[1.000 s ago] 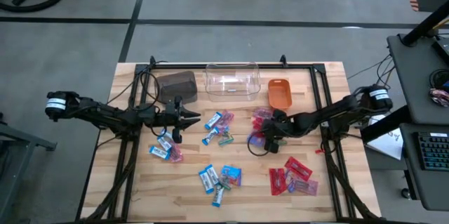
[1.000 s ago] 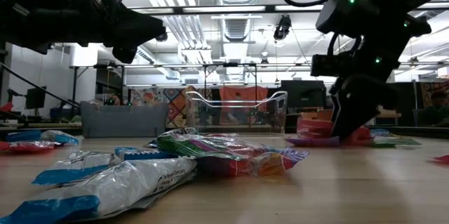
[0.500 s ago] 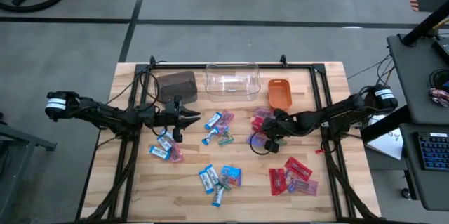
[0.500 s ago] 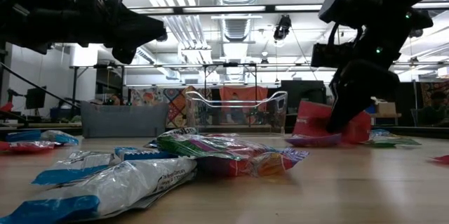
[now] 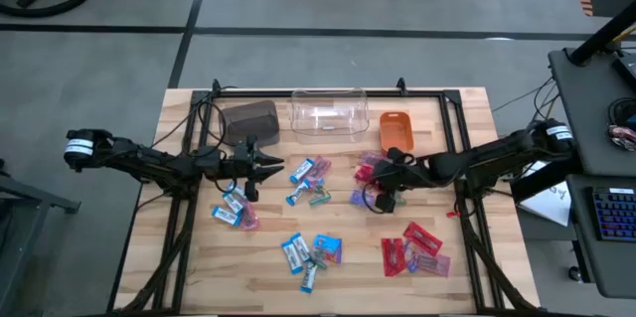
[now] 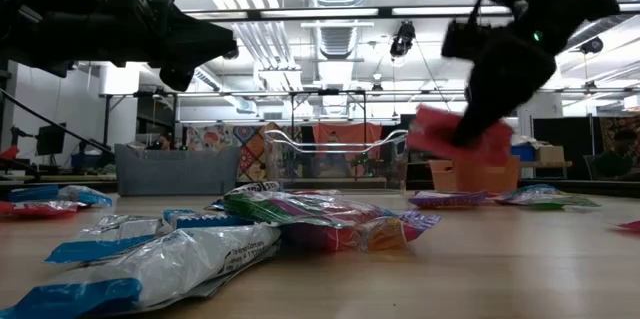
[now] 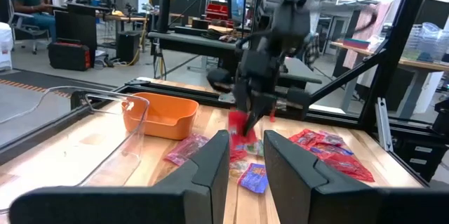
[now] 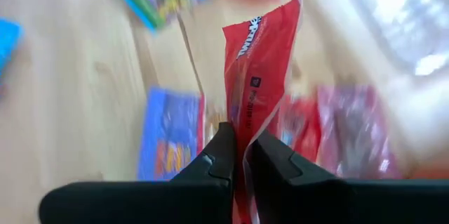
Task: Sort candy
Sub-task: Put the red chocolate into the transparent bin
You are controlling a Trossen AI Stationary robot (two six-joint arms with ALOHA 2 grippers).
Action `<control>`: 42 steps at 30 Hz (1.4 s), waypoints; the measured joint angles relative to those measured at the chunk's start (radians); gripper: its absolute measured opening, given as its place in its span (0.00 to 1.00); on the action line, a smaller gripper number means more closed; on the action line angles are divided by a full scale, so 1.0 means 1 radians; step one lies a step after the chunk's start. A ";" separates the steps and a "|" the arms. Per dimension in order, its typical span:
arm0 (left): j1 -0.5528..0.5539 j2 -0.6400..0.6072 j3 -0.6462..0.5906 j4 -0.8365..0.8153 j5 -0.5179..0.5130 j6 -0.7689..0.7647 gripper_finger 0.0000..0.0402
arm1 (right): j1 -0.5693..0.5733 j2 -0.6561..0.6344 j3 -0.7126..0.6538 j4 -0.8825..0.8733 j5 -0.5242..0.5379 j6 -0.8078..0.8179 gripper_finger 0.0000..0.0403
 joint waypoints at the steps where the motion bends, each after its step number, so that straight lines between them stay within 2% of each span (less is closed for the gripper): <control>1: 0.000 0.000 0.000 0.000 0.000 0.000 0.19 | -0.003 -0.006 0.016 0.007 0.013 -0.027 0.05; 5: 0.000 0.000 0.000 0.003 -0.008 0.000 0.19 | -0.037 -0.002 0.093 0.063 0.085 -0.203 0.05; 9: 0.000 0.000 0.000 0.012 -0.017 -0.011 0.19 | -0.113 0.033 0.159 0.190 0.149 -0.433 0.05; 13: 0.000 0.000 0.000 0.019 -0.017 -0.047 0.19 | -0.225 0.097 0.200 0.360 0.149 -0.621 0.05; 16: 0.000 0.000 0.000 0.020 -0.016 -0.075 0.19 | -0.311 0.165 0.229 0.466 0.146 -0.699 0.05; 24: 0.000 -0.001 0.000 0.012 -0.016 -0.121 0.19 | -0.476 0.379 0.363 0.469 0.139 -0.733 0.07; 33: 0.000 -0.003 0.000 0.002 -0.014 -0.132 0.19 | -0.493 0.508 0.505 0.295 0.073 -0.720 0.08; 37: 0.000 -0.003 0.000 0.000 -0.014 -0.132 0.19 | -0.493 0.520 0.545 0.226 0.067 -0.689 0.16; 42: 0.000 -0.003 0.000 -0.004 -0.013 -0.132 0.19 | -0.495 0.512 0.552 0.211 0.063 -0.659 0.31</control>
